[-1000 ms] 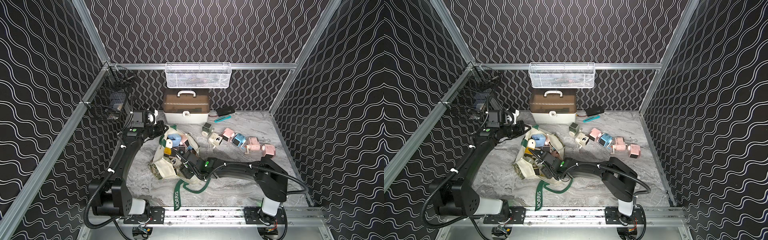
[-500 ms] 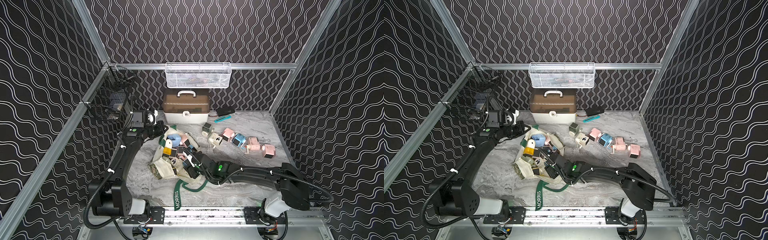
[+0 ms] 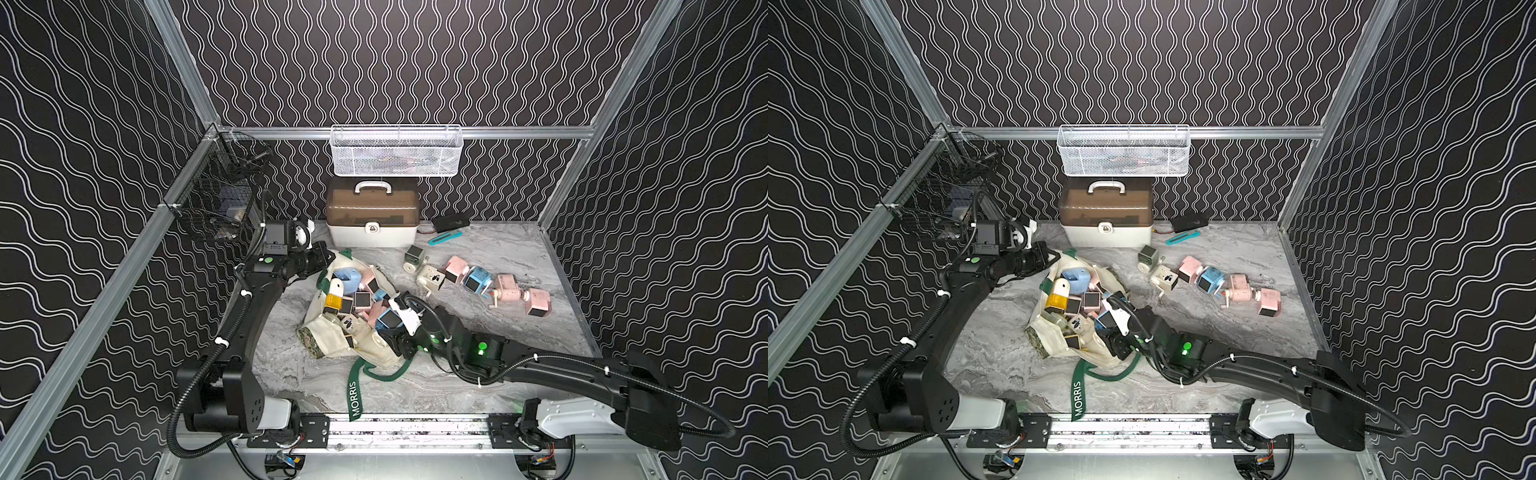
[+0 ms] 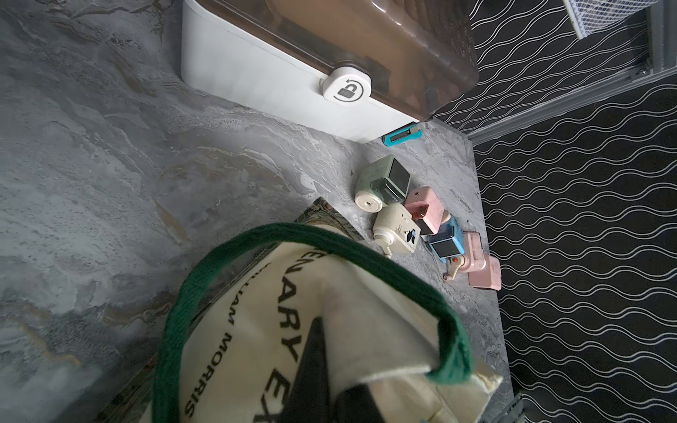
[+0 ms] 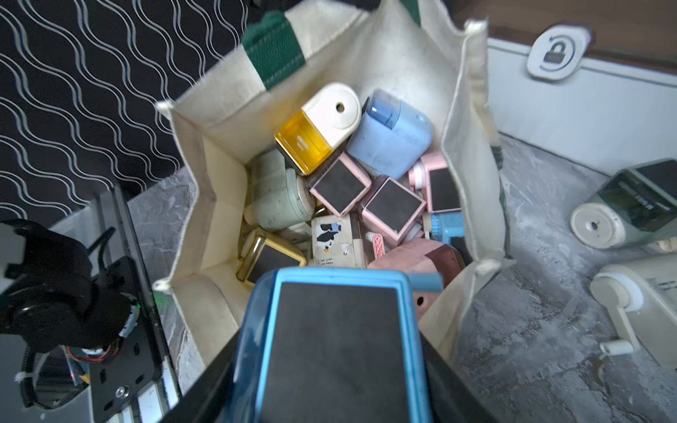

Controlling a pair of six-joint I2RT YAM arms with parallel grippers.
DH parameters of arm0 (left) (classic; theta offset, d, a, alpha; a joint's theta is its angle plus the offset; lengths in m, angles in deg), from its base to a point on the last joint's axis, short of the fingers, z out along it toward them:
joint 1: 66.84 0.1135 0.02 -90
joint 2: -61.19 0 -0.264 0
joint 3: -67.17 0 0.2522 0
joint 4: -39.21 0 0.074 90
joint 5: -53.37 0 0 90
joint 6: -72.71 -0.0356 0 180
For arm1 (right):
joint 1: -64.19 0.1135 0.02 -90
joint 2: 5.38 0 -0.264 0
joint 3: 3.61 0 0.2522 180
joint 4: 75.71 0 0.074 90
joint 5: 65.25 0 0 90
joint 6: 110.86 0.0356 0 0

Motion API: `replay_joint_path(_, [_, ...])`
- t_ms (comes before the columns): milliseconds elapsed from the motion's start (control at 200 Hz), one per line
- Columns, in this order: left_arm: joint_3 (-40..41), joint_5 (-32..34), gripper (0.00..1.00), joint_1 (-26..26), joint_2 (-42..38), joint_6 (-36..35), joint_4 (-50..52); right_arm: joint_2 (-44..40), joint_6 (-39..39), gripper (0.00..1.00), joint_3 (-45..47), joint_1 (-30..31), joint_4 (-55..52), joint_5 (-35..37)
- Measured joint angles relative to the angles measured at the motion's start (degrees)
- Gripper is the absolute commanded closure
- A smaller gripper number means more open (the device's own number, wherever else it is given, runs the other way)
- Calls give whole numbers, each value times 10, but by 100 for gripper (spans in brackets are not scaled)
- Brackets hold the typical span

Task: Take out the pencil sharpeners from the tote bags
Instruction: Pick up the pencil sharpener from the canvas bag, then place the pencil sharpener at the center of the board.

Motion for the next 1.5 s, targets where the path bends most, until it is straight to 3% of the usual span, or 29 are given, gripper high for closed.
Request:
replay_joint_path(310, [-3, 4, 100, 0, 0, 0, 11, -120, 20, 50, 78, -33, 83, 70])
replay_joint_path(465, [-4, 8, 100, 0, 0, 0, 11, -131, 62, 50, 88, -93, 83, 127])
replay_joint_path(660, [-4, 9, 100, 0, 0, 0, 11, -124, 109, 50, 91, -139, 75, 116])
replay_joint_path(1021, [-4, 8, 100, 0, -2, 0, 12, 21, 176, 51, 9, -205, -26, 129])
replay_joint_path(1501, [-4, 10, 100, 0, -2, 0, 13, 233, 134, 49, -68, -209, -26, 84])
